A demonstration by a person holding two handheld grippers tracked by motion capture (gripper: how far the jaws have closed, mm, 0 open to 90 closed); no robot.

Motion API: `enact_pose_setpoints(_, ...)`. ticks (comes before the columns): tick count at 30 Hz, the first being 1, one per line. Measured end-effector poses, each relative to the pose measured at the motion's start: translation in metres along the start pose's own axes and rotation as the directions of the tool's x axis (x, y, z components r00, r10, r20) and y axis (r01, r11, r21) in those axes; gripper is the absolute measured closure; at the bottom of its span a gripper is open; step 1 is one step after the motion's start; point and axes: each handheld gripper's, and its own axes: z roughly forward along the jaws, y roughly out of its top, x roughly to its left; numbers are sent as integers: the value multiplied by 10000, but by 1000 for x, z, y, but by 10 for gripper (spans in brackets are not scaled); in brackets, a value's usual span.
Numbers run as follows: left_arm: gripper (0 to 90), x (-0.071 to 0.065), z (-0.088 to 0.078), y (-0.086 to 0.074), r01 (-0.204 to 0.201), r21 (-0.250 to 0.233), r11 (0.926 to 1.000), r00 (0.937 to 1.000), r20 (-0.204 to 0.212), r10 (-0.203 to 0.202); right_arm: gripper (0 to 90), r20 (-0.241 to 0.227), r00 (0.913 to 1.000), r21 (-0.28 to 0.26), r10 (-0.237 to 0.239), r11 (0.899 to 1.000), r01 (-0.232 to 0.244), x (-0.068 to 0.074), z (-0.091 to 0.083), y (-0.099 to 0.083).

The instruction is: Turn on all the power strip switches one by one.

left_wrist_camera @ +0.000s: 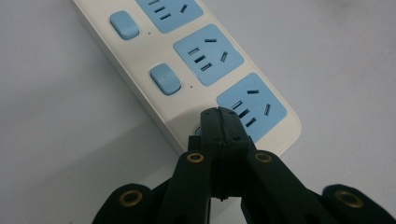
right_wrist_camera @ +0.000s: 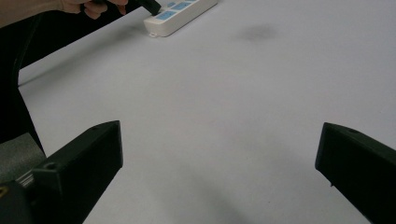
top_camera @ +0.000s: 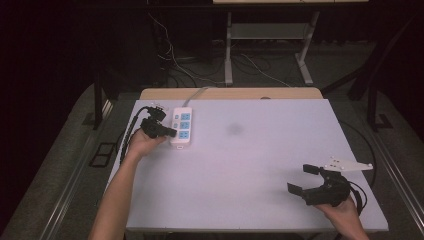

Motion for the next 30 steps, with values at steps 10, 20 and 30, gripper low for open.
enact_pose_setpoints(10,898,-1,0,-1,37,62,10000,9999,115,-38,7,37,10000,-36,62,10000,-62,-2,-1,0)
enact_pose_setpoints(20,897,-3,-2,1,-170,1,9999,9997,-161,170,7,24,10000,-38,70,10000,-70,-2,0,0)
enact_pose_setpoints(30,897,0,-4,4,-118,-175,9998,9997,-219,114,7,42,10000,-33,75,10000,-75,-3,1,0)
